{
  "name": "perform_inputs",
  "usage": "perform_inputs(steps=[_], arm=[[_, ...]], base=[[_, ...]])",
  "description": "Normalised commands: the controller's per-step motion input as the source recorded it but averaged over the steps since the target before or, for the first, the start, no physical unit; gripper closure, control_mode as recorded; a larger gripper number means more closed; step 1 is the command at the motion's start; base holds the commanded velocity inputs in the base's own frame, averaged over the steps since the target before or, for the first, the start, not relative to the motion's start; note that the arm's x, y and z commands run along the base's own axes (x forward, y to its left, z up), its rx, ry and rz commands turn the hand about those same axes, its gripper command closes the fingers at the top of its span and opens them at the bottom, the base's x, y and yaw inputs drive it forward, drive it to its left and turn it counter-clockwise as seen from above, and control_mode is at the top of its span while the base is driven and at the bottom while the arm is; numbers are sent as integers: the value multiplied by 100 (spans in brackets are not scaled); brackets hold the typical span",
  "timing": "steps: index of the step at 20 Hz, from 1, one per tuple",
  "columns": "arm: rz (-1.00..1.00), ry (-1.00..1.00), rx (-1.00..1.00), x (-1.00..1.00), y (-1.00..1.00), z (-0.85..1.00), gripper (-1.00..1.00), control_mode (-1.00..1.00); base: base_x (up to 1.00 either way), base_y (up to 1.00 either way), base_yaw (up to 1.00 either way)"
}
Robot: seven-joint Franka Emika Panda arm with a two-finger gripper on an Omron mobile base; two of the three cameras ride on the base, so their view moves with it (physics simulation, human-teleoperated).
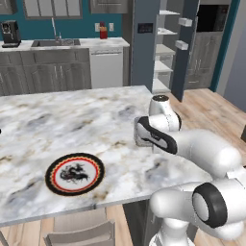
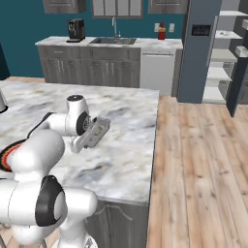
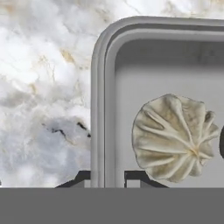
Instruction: Place two dumplings into each of the tupperware containers and then place the containers in the fridge.
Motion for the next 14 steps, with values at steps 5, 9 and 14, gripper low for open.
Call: perform_inputs(steps=[5,9,14], arm=[[57,0,0,-26,-55,2,100,-100],[24,0,-1,-7,-24,19,100,-100],[0,-7,-2,-28,-9,14,100,-100]], base=[[0,0,0],[0,0,0],[0,0,0]])
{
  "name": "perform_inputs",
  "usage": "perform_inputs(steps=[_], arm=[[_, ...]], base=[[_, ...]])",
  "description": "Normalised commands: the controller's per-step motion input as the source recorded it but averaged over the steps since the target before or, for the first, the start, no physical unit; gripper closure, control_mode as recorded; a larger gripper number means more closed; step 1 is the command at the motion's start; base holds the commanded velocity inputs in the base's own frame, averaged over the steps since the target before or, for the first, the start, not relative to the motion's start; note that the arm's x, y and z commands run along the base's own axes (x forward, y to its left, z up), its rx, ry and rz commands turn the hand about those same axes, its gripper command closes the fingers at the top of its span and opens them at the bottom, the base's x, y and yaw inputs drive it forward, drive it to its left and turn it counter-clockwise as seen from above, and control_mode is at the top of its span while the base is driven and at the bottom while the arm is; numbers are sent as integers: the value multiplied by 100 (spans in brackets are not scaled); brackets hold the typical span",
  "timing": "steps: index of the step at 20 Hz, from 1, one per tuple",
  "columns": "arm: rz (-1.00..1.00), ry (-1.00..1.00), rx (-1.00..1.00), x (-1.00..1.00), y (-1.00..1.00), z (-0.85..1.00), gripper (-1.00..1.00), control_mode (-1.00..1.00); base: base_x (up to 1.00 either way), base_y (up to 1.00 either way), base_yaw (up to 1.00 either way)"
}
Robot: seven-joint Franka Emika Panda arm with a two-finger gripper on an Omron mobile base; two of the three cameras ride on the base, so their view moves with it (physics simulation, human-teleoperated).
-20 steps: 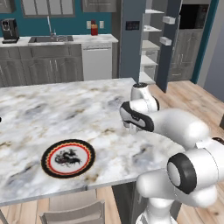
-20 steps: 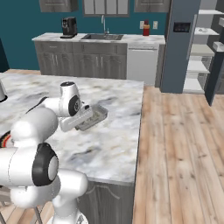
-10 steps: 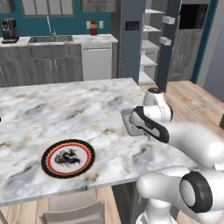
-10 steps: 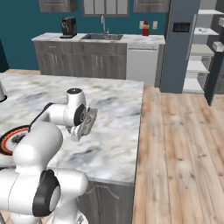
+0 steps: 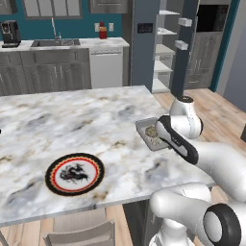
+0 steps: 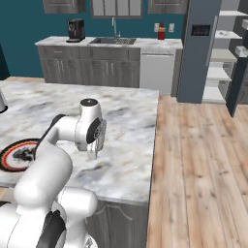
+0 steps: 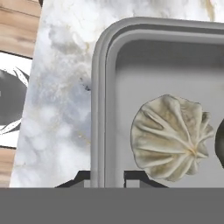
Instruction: Place two dumplings into each of the tupperware containers and then place the containers in the fridge.
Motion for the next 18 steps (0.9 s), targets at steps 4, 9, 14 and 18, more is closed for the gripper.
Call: perform_inputs(steps=[4,9,14,18], arm=[[-4,0,-12,-24,20,17,100,-100],[0,0,-8,-7,4,37,100,-100],[-3,0,0,-32,-31,68,100,-100],[-3,1,10,-40,-31,35,100,-100]], base=[[0,0,0],[0,0,0],[0,0,0],[0,0,0]])
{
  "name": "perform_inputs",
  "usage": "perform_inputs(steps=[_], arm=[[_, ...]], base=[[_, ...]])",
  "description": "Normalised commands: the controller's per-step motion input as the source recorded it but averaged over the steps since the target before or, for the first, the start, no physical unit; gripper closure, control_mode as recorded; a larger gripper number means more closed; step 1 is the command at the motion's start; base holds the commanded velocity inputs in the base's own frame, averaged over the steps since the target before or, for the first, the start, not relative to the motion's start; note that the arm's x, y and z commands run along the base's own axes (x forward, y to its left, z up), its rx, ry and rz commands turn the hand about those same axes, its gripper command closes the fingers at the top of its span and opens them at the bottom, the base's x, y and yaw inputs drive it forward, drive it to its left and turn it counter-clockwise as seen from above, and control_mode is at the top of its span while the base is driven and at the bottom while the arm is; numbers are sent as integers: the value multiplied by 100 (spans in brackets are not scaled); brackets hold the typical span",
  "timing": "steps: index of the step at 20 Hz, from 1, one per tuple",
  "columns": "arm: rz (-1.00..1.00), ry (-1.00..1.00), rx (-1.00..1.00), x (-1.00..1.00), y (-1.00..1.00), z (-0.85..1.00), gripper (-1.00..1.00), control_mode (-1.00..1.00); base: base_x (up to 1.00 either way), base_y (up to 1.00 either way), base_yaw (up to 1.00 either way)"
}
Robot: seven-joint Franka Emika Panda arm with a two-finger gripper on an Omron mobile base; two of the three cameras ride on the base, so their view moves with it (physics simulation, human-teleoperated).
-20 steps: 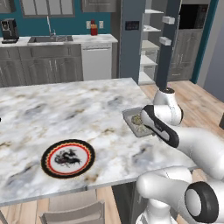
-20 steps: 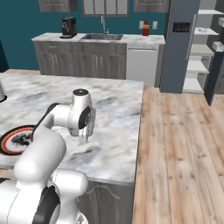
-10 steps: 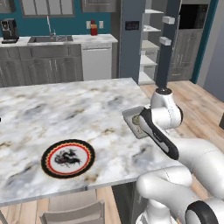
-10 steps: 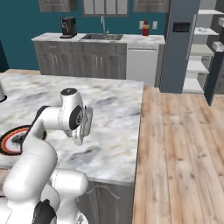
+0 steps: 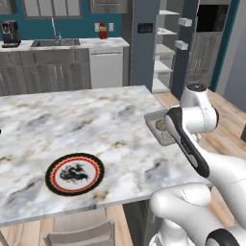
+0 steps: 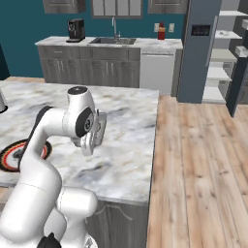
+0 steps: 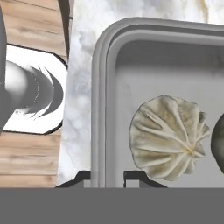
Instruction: Place two dumplings into each of the tupperware containers and then place the containers in the fridge.
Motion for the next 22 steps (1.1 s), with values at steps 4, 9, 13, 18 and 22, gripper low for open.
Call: perform_inputs(steps=[4,9,13,18,22], arm=[[-7,0,8,-31,-14,12,100,-100],[-7,0,0,-20,-1,9,100,-100],[-2,2,0,-3,0,4,100,-100],[0,0,0,-6,-7,0,100,-100],[0,0,0,-1,-4,0,100,-100]], base=[[0,0,0],[0,0,0],[0,0,0],[0,0,0],[0,0,0]])
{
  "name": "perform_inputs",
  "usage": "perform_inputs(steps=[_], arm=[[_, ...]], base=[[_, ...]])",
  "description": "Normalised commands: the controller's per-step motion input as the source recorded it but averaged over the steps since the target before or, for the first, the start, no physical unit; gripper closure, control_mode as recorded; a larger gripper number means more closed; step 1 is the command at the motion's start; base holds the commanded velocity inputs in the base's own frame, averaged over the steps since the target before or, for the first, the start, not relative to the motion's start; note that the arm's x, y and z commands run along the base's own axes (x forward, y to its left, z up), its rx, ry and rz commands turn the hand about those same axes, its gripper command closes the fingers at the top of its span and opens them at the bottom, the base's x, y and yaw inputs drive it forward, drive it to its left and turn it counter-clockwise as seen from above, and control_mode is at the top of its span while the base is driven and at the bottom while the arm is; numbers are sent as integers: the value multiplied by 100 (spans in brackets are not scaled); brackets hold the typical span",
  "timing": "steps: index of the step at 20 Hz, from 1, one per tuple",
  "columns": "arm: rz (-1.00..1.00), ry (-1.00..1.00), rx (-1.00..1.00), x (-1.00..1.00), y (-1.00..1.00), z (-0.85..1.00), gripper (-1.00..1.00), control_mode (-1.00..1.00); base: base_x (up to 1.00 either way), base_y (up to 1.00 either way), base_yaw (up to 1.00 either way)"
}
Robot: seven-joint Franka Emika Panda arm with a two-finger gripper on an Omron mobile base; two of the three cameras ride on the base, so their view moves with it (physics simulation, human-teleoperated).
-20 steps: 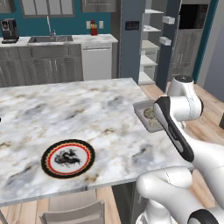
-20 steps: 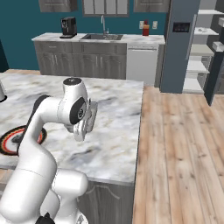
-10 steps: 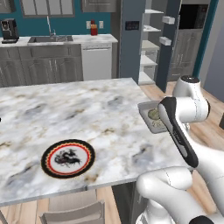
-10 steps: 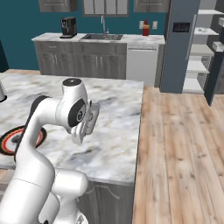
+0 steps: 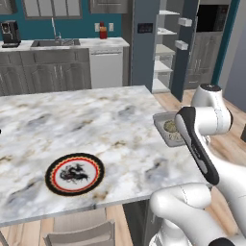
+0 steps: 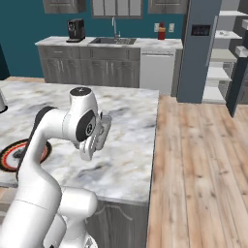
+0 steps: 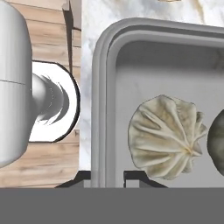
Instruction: Place two dumplings into each of the tupperware containers and then place the containers in the fridge.
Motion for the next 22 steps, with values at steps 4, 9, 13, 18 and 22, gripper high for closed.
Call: perform_inputs(steps=[4,9,13,18,22], arm=[[-2,0,0,0,-11,0,100,-100],[-1,0,0,-1,-17,-1,100,-100],[0,0,0,0,0,0,100,100],[0,0,0,0,0,0,100,100],[0,0,0,0,0,0,100,100]], base=[[0,0,0],[0,0,0],[-78,-56,0],[-34,-100,-4],[22,-100,-4]])
